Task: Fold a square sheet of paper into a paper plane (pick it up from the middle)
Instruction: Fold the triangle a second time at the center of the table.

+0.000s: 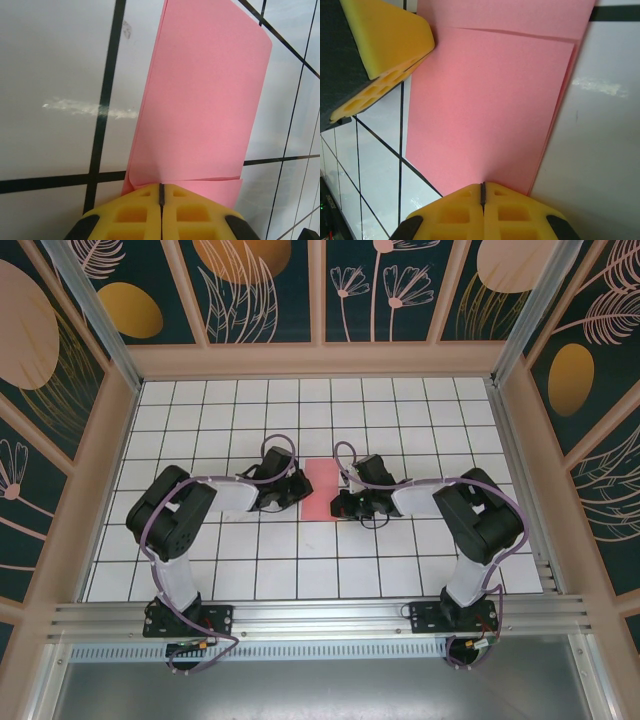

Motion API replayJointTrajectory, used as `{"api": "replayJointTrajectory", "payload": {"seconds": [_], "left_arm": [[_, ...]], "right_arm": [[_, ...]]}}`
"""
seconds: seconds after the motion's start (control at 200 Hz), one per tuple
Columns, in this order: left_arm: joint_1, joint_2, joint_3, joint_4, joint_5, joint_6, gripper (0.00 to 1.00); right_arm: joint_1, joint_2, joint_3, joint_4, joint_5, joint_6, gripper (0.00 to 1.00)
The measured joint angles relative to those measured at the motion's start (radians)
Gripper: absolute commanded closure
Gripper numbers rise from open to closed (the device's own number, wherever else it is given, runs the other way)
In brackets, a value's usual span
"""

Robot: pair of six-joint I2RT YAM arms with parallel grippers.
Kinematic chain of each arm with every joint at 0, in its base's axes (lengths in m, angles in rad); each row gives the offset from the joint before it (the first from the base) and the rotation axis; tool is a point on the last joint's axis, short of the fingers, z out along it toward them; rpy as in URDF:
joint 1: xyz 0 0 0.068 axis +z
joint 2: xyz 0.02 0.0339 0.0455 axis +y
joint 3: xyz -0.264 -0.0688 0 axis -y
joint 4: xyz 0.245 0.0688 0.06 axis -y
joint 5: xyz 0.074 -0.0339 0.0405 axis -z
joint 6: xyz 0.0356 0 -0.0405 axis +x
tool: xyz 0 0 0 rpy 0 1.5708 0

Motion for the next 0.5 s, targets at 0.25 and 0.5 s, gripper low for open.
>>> {"api": "replayJointTrajectory", "payload": {"seconds": [0.25, 0.5], "left_arm": [[0.042, 0.010, 0.104, -0.161, -0.122, 0.073, 0.91], [0.039, -0.078, 0.036, -0.100, -0.040, 0.089, 0.90]], "right_arm": [[0.000, -0.001, 0.000, 0.001, 0.000, 0.001, 0.99], [0.001, -0.004, 0.007, -0.008, 0.000, 0.008, 0.99]]}}
